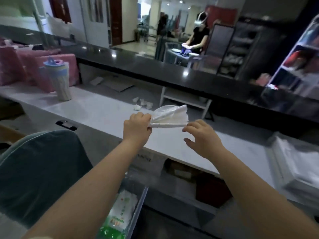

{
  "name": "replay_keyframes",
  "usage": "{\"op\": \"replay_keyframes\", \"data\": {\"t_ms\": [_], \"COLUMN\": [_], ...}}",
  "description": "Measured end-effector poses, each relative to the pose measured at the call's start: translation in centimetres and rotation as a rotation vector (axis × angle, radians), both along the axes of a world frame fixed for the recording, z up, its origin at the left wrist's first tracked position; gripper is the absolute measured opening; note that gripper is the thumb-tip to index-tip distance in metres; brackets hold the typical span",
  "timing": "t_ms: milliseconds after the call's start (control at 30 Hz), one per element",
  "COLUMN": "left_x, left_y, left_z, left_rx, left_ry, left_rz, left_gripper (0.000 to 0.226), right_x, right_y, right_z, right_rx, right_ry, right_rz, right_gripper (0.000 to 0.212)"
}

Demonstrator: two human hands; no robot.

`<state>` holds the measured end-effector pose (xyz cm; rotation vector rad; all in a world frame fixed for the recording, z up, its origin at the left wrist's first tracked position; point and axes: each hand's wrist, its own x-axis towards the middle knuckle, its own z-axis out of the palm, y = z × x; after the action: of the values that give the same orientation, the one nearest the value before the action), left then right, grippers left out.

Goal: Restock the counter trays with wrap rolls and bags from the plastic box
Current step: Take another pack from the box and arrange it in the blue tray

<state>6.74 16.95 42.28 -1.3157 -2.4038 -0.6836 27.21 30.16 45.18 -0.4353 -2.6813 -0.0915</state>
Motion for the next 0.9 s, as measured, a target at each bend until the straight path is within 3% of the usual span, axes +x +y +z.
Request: {"op": "replay_keyframes", "data": {"t_ms": [400, 700, 900], "left_x": [19.9, 42.7, 59.2], "left_y": [13.5, 22.1, 26.9], "left_z": [10.7, 9.9, 7.8], "left_rx": [0.090, 0.075, 0.037], "left_ry": [0.091, 0.187, 0.152], "left_rz": [-0.406, -0.622, -0.751], "left_gripper": [0.028, 0.021, 0.020], "right_x": [24.0, 46.7, 59.1], "right_y": [4.6, 6.5, 10.0], "right_z": [7.5, 5.8, 3.9], "right_rx": [0.136, 0.104, 0.034], "right_ry": [0.139, 0.139, 0.159], "right_rz": [-0.450, -0.741, -0.869], "right_gripper": [0.024, 0.022, 0.023]}}
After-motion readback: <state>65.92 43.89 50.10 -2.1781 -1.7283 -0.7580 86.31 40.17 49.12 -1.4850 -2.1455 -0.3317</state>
